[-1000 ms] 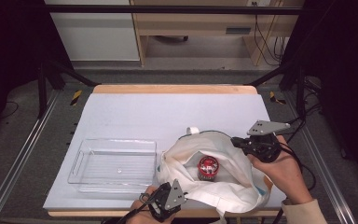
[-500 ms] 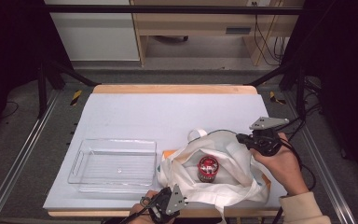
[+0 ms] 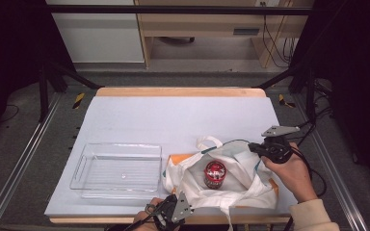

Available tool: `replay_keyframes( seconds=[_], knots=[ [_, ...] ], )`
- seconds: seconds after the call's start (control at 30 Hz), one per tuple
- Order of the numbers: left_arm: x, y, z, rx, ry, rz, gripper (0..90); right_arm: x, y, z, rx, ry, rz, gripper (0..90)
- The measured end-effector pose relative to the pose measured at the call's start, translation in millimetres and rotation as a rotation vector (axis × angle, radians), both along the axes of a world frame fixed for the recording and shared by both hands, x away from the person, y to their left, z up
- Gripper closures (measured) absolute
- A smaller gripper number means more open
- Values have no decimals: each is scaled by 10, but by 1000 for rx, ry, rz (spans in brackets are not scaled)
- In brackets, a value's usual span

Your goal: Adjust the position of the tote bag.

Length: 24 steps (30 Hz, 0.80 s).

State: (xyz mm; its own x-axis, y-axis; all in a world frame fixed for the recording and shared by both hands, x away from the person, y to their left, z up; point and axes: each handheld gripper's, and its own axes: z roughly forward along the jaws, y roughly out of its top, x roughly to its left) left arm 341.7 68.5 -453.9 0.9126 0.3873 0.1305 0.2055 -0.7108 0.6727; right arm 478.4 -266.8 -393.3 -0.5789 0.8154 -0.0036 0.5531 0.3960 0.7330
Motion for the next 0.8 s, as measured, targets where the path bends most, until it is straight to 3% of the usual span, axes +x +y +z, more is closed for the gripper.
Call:
replay_keyframes(
  seconds=[0.23, 0.33, 0.43, 0.63, 0.8],
  knots=[
    [6, 6, -8, -13, -3, 10, 876, 2, -34, -112, 6, 18, -3, 879],
    [11, 14, 1, -22, -3, 13, 873, -39, -22, -50, 12, -4, 5, 866],
    [11, 21, 10, -35, -5, 19, 857, -85, 17, 32, 4, -31, 9, 784],
    [3, 66, 86, -76, -30, 50, 694, -189, 66, 225, 15, -95, 2, 581],
    [-27, 108, 194, -111, -50, 56, 535, -332, 59, 435, 61, -163, -7, 489]
  ],
)
